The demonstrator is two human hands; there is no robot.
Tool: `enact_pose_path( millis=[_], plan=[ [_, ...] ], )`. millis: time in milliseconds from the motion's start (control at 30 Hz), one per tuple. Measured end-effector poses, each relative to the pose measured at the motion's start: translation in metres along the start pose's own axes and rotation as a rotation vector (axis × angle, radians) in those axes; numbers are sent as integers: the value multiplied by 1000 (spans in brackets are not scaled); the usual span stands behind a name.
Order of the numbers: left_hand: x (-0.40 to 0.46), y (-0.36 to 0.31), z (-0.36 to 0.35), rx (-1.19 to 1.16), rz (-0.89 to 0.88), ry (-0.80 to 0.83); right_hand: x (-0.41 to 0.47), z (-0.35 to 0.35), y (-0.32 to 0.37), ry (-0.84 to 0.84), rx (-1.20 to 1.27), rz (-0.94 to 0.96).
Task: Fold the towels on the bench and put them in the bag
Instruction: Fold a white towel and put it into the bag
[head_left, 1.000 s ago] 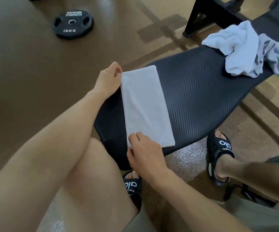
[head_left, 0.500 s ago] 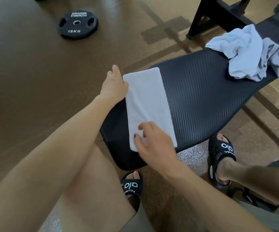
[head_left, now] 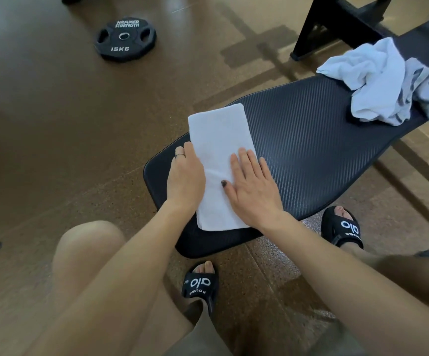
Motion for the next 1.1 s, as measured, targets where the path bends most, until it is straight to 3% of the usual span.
enact_pose_path(
  millis=[100, 267, 367, 467, 700, 867, 1000, 1100],
  plan=[
    [-13, 1, -3, -77, -10, -59, 15, 5, 8, -69, -6, 44],
    [-33, 11, -14, -115, -49, -63, 25, 1, -5, -15, -4, 19],
    [-28, 15, -15, -57, -43, -56, 41, 12, 2, -81, 41, 44],
    [-27, 16, -17, -10, -58, -12, 73, 16, -5, -41, 7, 135],
    [-31, 22, -21, -19, -91, -20, 112, 22, -63, 19, 64, -88],
    [-32, 18, -20, -23, -70, -39, 116, 32, -68, 48, 151, -111],
    [-29, 15, -16, -23, -80, -41, 99, 47, -37, -65, 76, 85],
    [-11, 6, 2, -52, -30, -64, 89, 41, -13, -33, 81, 174]
  ],
)
Point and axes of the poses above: each hand's wrist, its own x-axis towards the middle knuckle, its own z-axis out of the back of the hand, y = z × x, the point moved 3 cm from there along x, towards the middle knuckle, and after that the axes turned 11 degrees about z, right-handed, at the moved point
